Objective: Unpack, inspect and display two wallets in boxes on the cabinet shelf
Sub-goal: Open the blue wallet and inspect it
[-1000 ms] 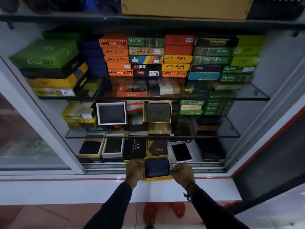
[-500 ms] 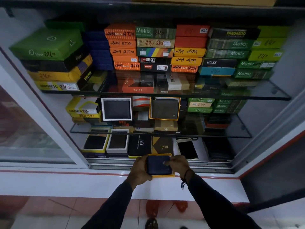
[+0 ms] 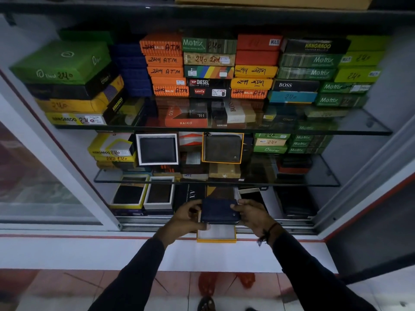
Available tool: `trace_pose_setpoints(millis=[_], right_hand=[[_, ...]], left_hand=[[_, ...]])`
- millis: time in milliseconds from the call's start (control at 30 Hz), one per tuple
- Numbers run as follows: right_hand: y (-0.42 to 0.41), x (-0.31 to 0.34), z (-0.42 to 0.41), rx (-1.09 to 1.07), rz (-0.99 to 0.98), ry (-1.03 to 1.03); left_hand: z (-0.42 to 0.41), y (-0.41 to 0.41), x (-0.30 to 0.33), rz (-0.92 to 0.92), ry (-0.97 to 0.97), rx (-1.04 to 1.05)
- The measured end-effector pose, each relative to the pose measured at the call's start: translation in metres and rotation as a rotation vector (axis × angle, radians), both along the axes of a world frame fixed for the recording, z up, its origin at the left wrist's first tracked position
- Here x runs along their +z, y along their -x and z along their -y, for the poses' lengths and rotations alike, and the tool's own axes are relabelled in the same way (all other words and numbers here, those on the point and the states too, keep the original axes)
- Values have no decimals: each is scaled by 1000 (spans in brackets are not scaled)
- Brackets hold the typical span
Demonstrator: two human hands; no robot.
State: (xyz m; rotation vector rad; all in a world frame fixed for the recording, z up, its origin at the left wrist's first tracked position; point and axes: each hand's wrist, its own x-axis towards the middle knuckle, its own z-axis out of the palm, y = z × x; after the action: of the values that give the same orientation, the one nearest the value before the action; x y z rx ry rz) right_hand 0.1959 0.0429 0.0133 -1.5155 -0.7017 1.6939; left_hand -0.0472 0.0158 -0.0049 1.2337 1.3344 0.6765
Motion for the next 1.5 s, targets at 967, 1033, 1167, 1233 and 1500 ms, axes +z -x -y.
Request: trace_pose_setpoints(millis=[967,1033,1167,1233,1500], right_hand=[[2,14,23,251,-324,-66],[-6,14,20,183,-267,-102],[-4,19,20,118,91,-213],[7,22,22,78,191,-242],[58,13,48,270,714,-614]], left_hand=[[25,13,23,716,171,-33],[24,25,10,687,173,58],[24,27,-3,574,128,149],[23,19,-5,532,101,240],[18,-21,-1,350,-78,360]])
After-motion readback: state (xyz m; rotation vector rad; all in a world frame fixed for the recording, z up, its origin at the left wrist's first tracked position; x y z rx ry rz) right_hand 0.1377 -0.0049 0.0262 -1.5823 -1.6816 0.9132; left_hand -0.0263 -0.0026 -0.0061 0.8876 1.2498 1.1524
